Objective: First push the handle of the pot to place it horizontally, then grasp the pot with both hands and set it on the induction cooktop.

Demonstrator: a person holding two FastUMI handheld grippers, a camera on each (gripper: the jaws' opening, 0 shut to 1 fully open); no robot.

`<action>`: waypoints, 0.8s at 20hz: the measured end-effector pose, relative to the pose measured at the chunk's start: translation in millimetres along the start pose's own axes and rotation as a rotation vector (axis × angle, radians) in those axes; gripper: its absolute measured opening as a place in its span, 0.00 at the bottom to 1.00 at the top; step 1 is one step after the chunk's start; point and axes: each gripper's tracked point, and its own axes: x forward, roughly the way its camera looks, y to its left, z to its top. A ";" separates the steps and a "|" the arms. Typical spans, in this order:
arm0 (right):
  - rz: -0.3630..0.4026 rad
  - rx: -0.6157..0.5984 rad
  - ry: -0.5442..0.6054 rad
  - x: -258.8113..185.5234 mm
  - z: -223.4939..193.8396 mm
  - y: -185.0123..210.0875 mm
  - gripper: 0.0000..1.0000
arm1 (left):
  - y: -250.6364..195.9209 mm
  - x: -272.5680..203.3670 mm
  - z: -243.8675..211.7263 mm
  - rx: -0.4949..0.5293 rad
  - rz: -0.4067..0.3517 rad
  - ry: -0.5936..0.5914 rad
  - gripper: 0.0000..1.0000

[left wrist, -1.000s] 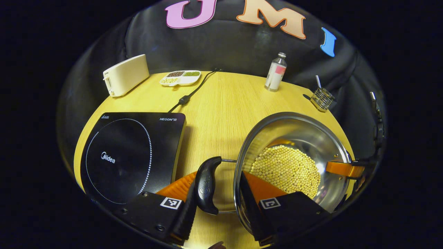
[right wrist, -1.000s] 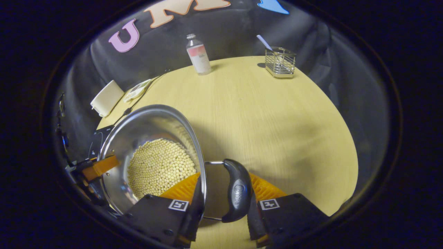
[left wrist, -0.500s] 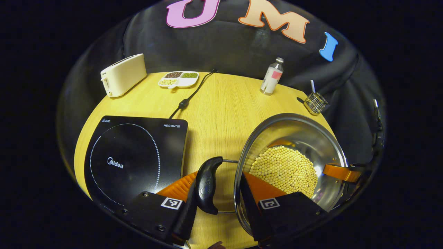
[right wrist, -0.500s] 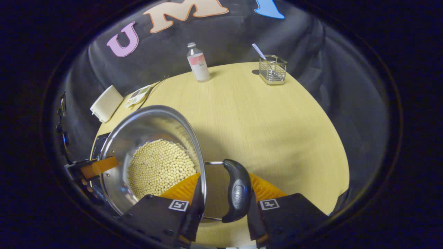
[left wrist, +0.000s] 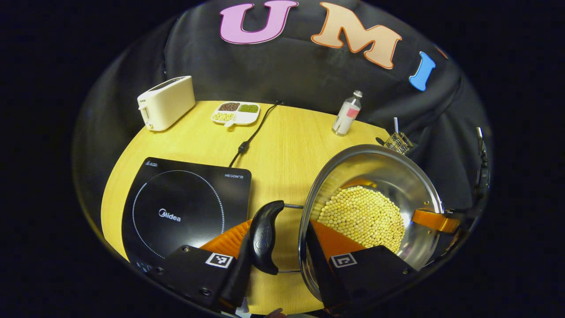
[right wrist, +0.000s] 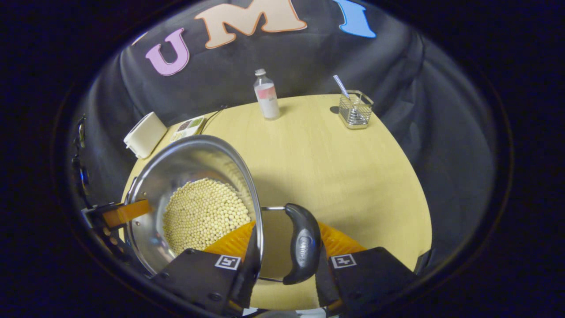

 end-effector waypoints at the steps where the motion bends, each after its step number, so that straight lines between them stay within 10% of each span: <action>1: 0.005 -0.003 0.000 -0.6 1.1 8.7 0.59 | 8.1 -3.2 3.5 -0.001 0.006 -0.005 0.68; 16: 0.071 -0.042 0.026 18.7 -25.1 188.7 0.54 | 180.9 -39.6 12.8 -0.048 0.093 -0.002 0.66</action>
